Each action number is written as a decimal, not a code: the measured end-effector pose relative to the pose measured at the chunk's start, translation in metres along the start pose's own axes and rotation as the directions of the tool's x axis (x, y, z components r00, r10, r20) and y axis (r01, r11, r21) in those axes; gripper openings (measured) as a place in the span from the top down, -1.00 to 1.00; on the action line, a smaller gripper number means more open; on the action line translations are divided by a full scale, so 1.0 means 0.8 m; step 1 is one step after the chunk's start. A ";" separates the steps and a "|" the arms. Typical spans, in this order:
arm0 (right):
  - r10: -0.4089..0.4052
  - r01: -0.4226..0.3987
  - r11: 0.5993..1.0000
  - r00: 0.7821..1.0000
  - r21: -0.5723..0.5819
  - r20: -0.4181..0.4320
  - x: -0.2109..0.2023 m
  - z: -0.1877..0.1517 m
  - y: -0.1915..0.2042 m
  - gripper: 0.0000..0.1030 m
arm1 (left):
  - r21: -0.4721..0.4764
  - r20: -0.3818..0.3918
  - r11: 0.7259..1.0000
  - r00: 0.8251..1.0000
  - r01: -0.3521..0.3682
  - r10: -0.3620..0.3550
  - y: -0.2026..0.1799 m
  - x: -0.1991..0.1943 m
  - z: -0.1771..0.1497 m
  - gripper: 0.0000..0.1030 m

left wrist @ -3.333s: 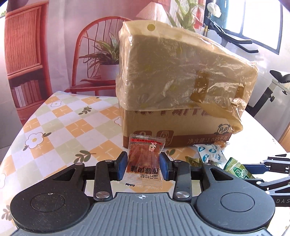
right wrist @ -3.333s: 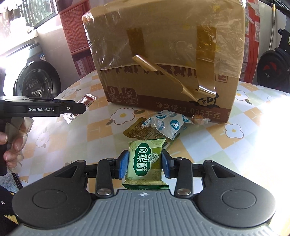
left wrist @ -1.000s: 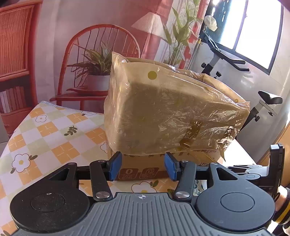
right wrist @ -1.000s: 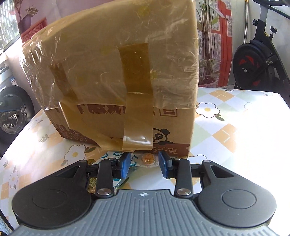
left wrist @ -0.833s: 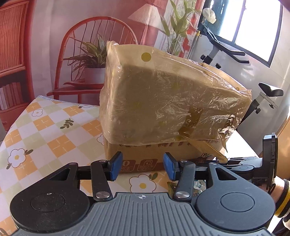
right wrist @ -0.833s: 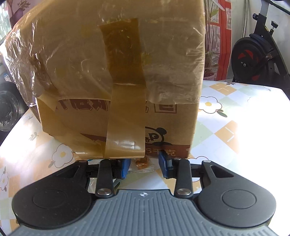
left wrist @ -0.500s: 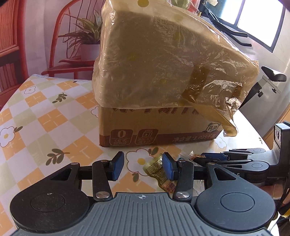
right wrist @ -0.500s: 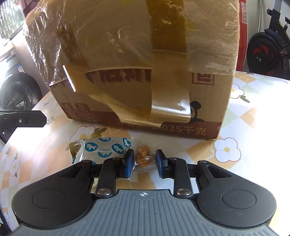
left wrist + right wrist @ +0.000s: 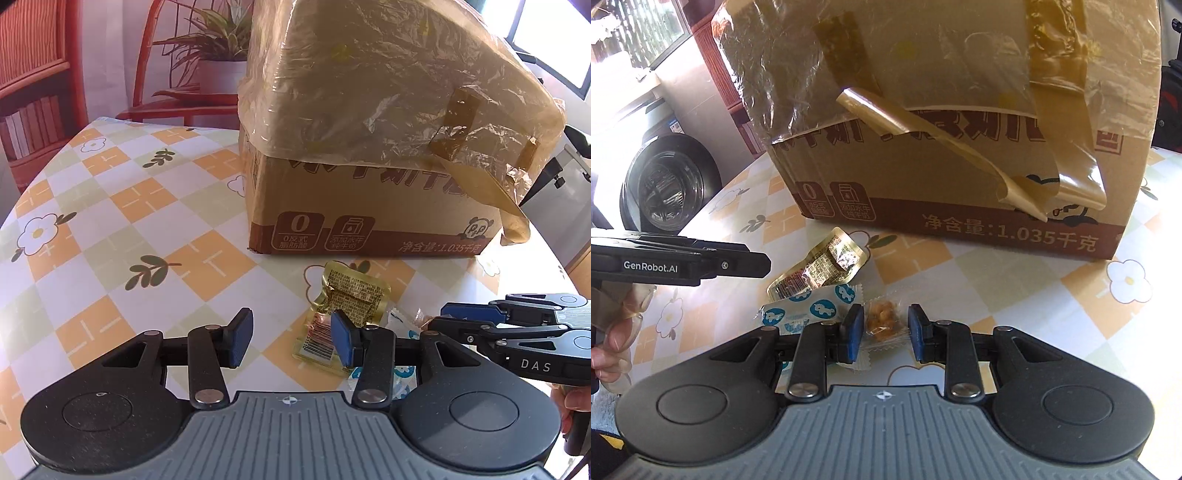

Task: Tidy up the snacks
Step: 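Grasp the gold foil packet with the left gripper while the right grasps the small clear snack packet, then carry both packets over the lined box and open both grippers to drop them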

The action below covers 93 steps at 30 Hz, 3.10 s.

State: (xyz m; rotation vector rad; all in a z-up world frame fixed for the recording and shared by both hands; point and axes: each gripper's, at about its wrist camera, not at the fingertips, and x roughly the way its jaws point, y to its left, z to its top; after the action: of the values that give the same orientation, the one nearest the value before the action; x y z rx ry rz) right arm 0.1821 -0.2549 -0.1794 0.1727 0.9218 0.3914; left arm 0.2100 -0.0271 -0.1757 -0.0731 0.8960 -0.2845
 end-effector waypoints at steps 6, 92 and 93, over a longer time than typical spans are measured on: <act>-0.073 0.073 0.997 0.996 -0.011 0.046 -0.015 -0.004 -0.010 0.45 | 0.062 -0.009 0.998 1.000 -0.025 0.025 -0.017 0.020 0.007 0.05; -0.180 0.179 0.982 0.984 0.056 0.013 -0.054 -0.018 -0.003 0.40 | -0.005 0.135 0.993 0.984 -0.118 0.117 -0.037 -0.039 -0.035 0.14; -0.178 0.177 0.982 0.984 0.065 0.002 -0.056 -0.017 -0.002 0.40 | -0.004 0.134 0.993 0.984 -0.118 0.118 -0.038 -0.039 -0.036 0.14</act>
State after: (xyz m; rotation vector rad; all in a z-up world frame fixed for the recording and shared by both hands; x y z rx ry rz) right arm 0.1469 -0.2747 -0.1548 0.1499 0.9345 0.1958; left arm 0.1631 -0.0458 -0.1646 -0.0351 0.7630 -0.1685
